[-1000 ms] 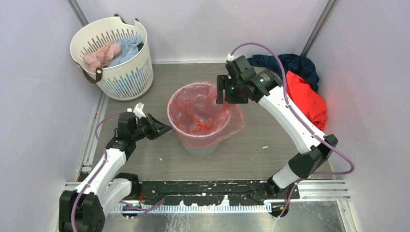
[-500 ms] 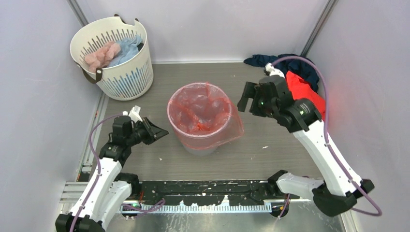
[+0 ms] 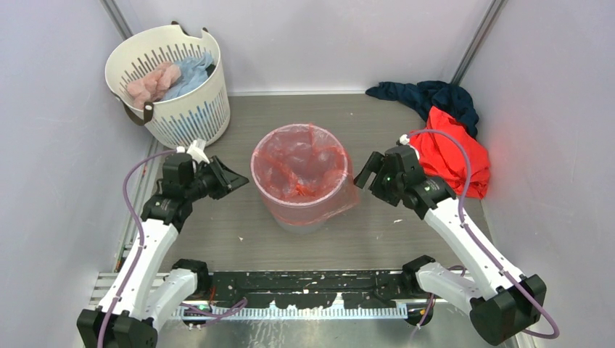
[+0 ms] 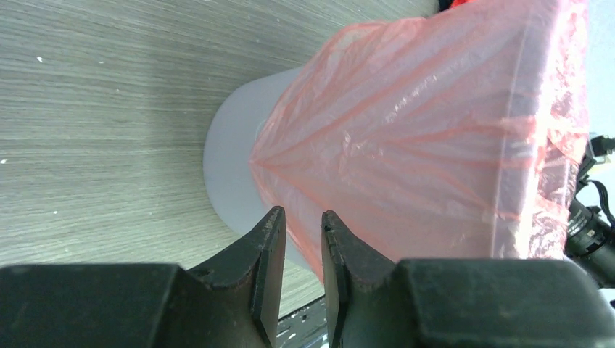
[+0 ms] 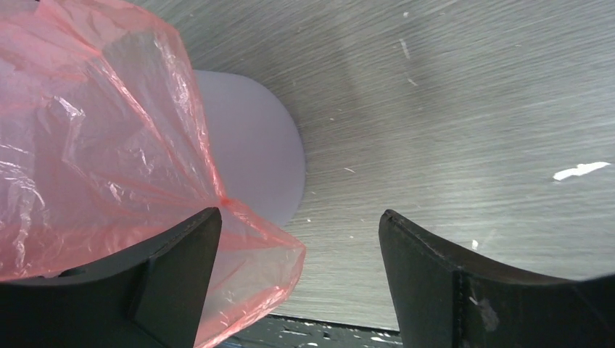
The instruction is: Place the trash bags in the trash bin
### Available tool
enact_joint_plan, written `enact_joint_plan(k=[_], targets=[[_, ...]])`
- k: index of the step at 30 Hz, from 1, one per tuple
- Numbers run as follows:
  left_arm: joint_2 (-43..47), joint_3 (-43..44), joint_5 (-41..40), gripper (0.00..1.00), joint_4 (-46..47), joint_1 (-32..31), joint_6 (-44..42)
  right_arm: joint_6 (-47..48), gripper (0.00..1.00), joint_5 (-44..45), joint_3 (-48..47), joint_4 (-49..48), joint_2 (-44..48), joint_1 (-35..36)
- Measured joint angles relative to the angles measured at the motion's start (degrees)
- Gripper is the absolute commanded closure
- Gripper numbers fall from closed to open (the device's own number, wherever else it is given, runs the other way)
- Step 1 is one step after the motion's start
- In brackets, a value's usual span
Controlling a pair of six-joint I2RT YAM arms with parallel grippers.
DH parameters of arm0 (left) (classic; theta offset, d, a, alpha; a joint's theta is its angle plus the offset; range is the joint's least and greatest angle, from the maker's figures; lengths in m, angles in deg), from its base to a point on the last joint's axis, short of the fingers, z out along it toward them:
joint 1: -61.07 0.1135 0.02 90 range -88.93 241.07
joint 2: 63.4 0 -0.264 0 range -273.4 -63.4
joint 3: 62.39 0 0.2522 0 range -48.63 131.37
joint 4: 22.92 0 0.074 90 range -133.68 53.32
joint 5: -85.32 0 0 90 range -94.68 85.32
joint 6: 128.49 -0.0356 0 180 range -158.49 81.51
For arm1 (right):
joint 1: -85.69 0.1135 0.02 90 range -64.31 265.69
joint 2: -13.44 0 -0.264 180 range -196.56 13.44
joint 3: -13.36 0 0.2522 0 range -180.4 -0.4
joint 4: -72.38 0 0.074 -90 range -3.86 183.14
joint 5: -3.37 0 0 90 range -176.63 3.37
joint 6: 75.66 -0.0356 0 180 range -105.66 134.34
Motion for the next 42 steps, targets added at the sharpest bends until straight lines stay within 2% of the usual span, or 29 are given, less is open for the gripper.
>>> enact_joint_plan(k=[7, 13, 19, 26, 28, 37, 38, 40, 42], targets=[[-5.20, 1.33, -2.71, 0.75, -0.39, 0.00, -1.18, -4.37, 0.29, -4.85, 7.34, -10.95, 0.11, -0.07], [-8.87, 0.96, -3.17, 0.77, 2.54, 0.00, -0.24, -8.44, 0.50, -8.17, 13.62, -18.78, -0.66, -0.07], [-9.86, -3.17, -3.08, 0.78, 8.48, -0.44, 2.34, -11.61, 0.75, -9.01, 14.16, -22.73, -0.61, -0.07], [-9.88, -6.36, -2.91, 0.79, 14.19, -2.38, 4.37, -13.90, 0.96, -9.38, 14.40, -26.91, -1.62, -0.07], [-9.88, -7.69, -2.86, 0.79, 15.74, -2.78, 4.46, -14.29, 0.99, -9.42, 15.15, -28.59, -3.10, -0.07], [-12.26, -12.46, -1.42, 0.80, 21.16, -3.13, 4.50, -13.40, 0.98, -8.37, 21.59, -29.44, -4.50, -0.07], [-12.52, -12.52, -1.09, 0.80, 21.46, -3.13, 4.44, -12.94, 0.91, -8.13, 21.59, -28.94, -4.52, -0.07], [-12.70, -12.52, -0.59, 0.80, 21.75, -3.13, 4.24, -12.28, 0.70, -7.69, 21.33, -27.67, -4.48, -0.07], [-12.48, -12.50, -0.11, 0.80, 21.33, -3.13, 3.80, -11.30, 0.59, -6.95, 20.41, -24.81, -4.07, -0.07]])
